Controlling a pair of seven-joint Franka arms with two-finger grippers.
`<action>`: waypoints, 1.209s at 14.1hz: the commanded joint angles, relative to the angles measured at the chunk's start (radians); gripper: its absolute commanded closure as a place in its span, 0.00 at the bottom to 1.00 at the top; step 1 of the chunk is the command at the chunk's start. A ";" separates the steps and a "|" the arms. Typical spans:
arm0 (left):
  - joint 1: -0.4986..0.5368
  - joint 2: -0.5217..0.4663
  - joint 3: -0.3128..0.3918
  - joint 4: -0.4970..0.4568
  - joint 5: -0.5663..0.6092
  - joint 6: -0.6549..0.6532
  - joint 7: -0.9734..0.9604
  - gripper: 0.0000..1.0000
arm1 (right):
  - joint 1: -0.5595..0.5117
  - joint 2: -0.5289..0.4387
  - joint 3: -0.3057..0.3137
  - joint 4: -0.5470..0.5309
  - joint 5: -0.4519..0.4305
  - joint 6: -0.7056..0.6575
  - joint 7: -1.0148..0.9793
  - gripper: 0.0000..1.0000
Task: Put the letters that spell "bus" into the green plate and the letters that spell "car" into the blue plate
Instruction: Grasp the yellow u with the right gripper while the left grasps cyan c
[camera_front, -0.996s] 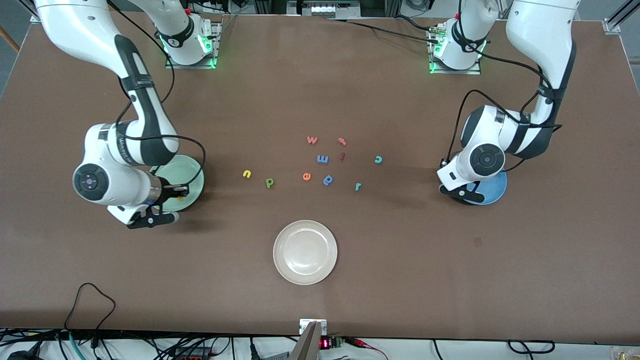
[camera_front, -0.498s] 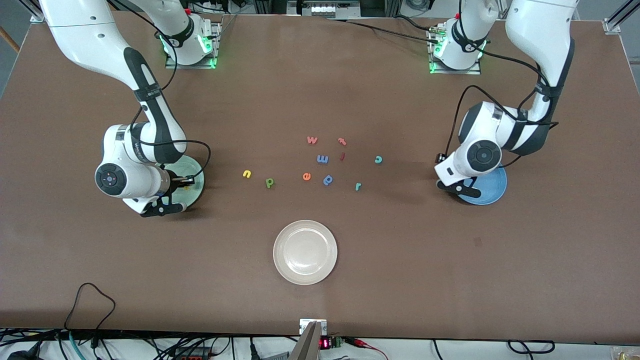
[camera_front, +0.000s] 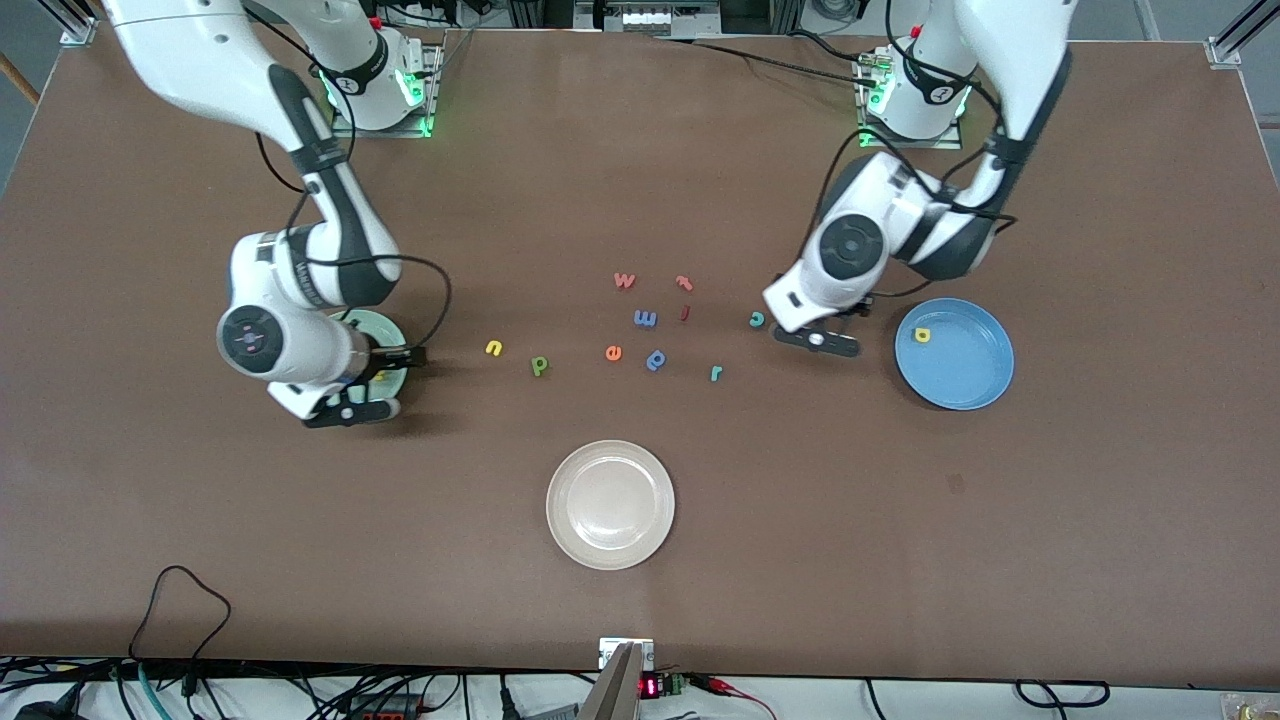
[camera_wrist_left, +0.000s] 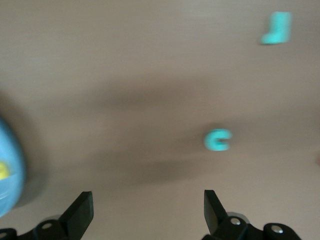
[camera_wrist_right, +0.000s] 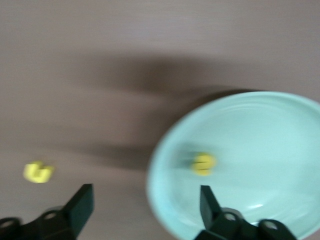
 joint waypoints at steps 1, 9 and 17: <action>-0.027 0.065 -0.017 -0.028 0.070 0.139 0.014 0.08 | 0.117 -0.010 -0.005 -0.014 0.013 -0.005 0.109 0.02; -0.051 0.128 -0.015 -0.078 0.198 0.345 0.014 0.33 | 0.188 0.068 -0.005 -0.012 0.016 0.062 0.373 0.32; -0.043 0.093 -0.015 -0.072 0.198 0.277 0.011 0.92 | 0.201 0.092 -0.005 -0.012 0.017 0.098 0.487 0.40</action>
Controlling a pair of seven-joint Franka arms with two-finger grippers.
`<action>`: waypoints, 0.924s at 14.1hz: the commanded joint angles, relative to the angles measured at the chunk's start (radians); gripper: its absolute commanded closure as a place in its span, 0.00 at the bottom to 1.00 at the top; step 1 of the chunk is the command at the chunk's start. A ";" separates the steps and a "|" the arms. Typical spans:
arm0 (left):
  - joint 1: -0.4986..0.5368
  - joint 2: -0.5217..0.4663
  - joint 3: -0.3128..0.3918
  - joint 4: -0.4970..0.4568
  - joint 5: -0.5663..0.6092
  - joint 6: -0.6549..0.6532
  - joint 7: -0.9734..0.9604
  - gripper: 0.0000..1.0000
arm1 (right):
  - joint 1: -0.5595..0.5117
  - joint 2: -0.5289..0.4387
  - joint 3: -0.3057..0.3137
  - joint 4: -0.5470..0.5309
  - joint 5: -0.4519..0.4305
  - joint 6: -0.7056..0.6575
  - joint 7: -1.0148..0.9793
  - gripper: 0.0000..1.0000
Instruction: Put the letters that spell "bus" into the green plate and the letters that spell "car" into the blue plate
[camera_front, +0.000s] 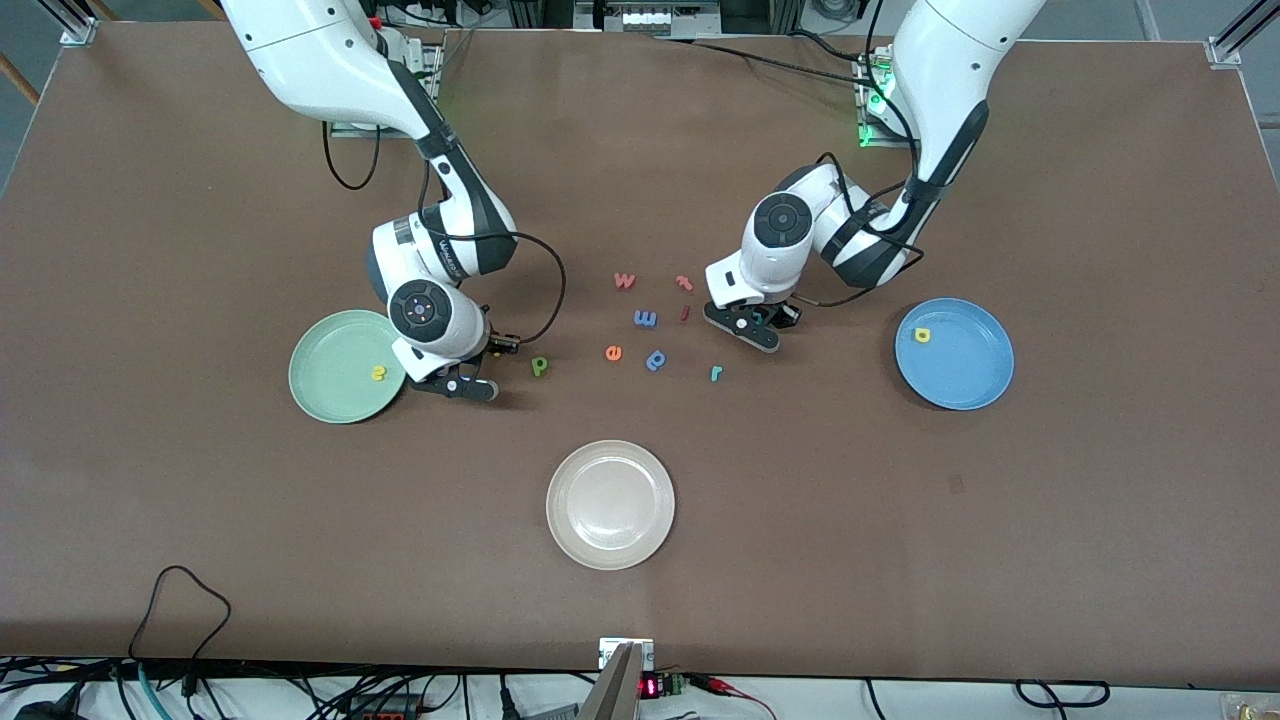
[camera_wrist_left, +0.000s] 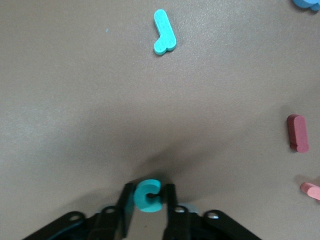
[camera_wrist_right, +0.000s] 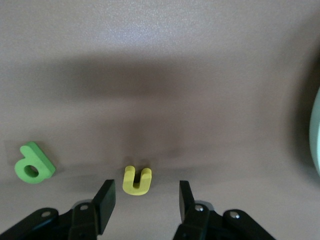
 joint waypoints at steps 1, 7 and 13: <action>0.032 -0.069 0.001 0.005 0.023 -0.121 0.013 0.92 | 0.003 0.001 0.001 -0.003 0.018 0.011 0.017 0.40; 0.258 -0.137 0.000 0.137 0.023 -0.459 0.250 0.91 | 0.008 0.015 -0.001 -0.004 0.053 0.029 0.016 0.43; 0.461 -0.103 0.000 0.103 0.023 -0.405 0.458 0.58 | 0.013 0.022 -0.001 -0.004 0.053 0.029 0.011 0.57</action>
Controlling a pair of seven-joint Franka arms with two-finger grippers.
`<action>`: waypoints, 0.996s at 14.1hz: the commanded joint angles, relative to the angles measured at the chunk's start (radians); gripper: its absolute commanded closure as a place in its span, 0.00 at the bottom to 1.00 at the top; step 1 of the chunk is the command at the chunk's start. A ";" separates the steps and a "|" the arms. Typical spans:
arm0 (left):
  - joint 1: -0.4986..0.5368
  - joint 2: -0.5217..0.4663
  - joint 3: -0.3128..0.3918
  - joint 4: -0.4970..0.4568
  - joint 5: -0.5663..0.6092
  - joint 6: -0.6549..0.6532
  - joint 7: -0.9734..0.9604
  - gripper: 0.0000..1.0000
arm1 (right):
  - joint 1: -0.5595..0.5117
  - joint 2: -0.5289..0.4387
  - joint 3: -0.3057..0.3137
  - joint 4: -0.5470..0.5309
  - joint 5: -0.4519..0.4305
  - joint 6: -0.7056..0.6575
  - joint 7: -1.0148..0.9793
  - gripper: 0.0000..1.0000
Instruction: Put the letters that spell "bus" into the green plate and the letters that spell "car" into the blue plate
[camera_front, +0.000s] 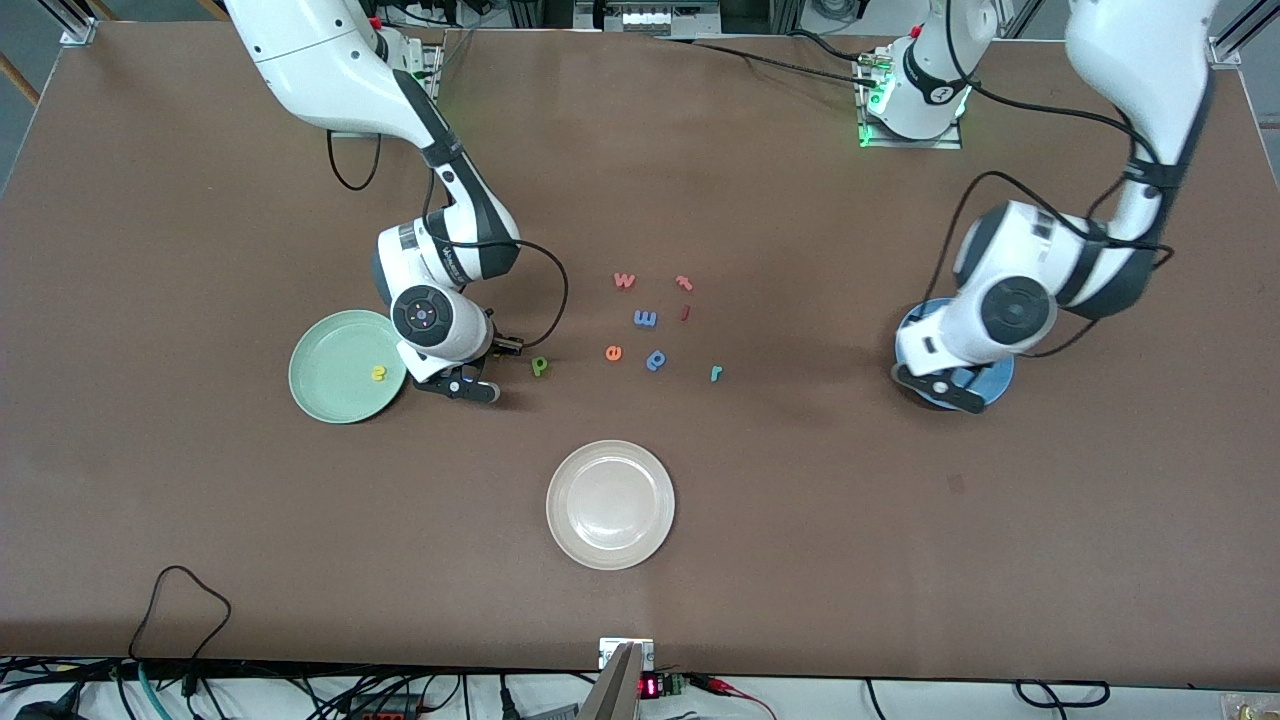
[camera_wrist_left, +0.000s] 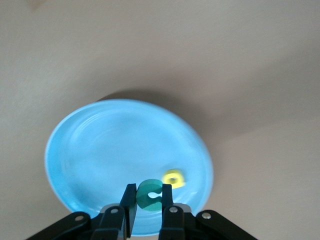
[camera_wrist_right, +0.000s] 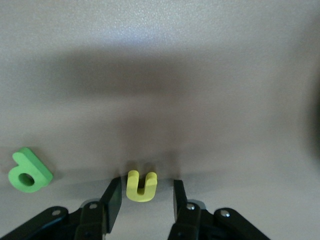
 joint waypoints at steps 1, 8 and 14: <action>-0.010 0.005 -0.016 -0.014 0.019 0.011 -0.001 0.04 | 0.014 0.000 -0.001 -0.004 0.017 0.013 0.004 0.59; -0.038 0.042 -0.142 0.113 -0.004 0.000 -0.193 0.00 | 0.014 0.007 -0.001 -0.004 0.016 0.023 -0.008 0.75; -0.175 0.218 -0.153 0.340 -0.047 -0.002 -0.294 0.00 | 0.008 -0.045 -0.004 -0.004 0.010 0.002 -0.059 0.88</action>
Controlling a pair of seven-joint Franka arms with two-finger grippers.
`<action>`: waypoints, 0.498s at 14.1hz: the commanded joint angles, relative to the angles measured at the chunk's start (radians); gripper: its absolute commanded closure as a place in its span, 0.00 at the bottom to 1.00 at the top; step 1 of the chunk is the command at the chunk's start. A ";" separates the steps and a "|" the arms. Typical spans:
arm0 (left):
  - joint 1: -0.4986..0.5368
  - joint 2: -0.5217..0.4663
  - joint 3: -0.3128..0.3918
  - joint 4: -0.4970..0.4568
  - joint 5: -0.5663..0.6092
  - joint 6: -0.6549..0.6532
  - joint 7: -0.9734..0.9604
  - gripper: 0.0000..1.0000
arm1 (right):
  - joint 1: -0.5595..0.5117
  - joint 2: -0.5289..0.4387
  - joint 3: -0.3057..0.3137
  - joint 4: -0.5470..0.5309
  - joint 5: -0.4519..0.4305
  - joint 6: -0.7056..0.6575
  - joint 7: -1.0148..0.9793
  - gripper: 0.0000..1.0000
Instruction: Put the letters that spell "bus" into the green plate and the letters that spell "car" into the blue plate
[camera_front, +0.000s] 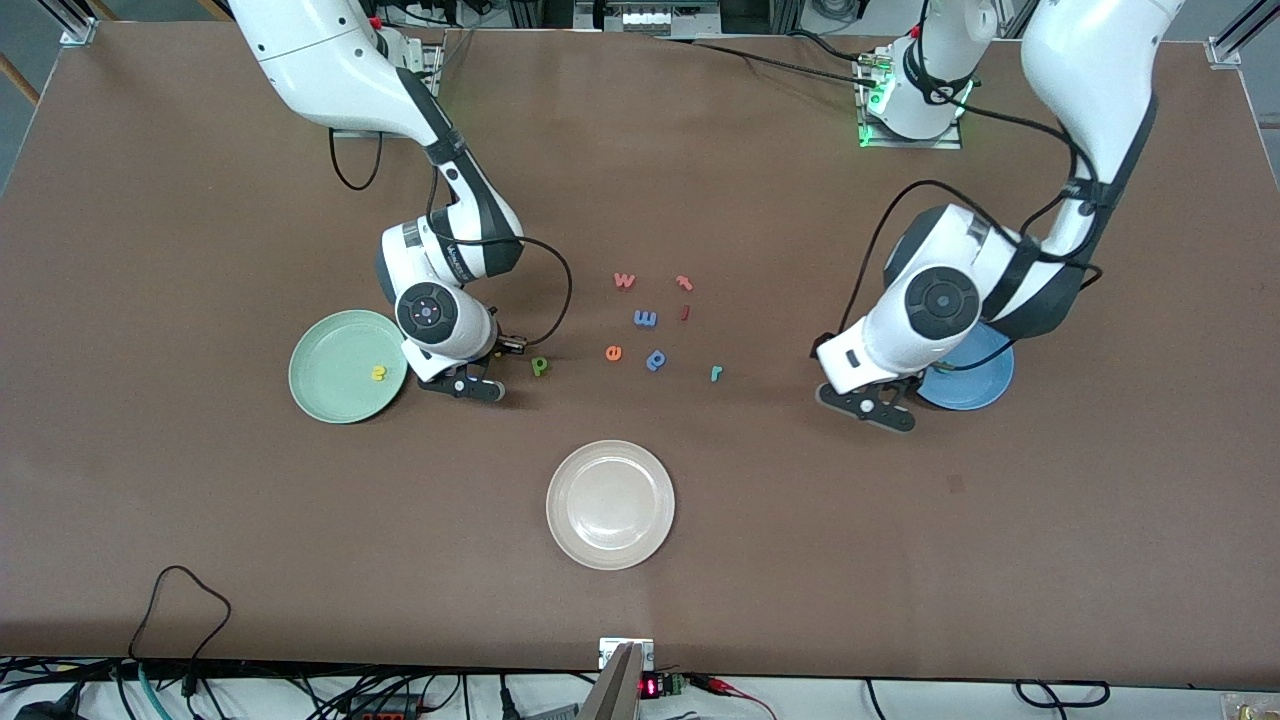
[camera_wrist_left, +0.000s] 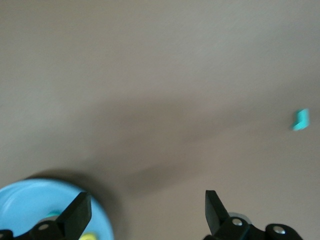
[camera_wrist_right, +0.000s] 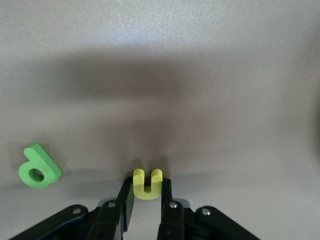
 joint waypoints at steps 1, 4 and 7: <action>-0.068 0.103 0.000 0.090 -0.011 -0.004 -0.031 0.00 | -0.007 -0.076 -0.012 -0.005 0.009 -0.049 -0.061 0.88; -0.125 0.128 0.001 0.078 0.001 0.046 -0.142 0.18 | -0.083 -0.159 -0.077 0.032 -0.005 -0.240 -0.272 0.88; -0.156 0.161 0.003 0.077 0.002 0.115 -0.301 0.32 | -0.163 -0.154 -0.162 0.025 -0.017 -0.253 -0.514 0.88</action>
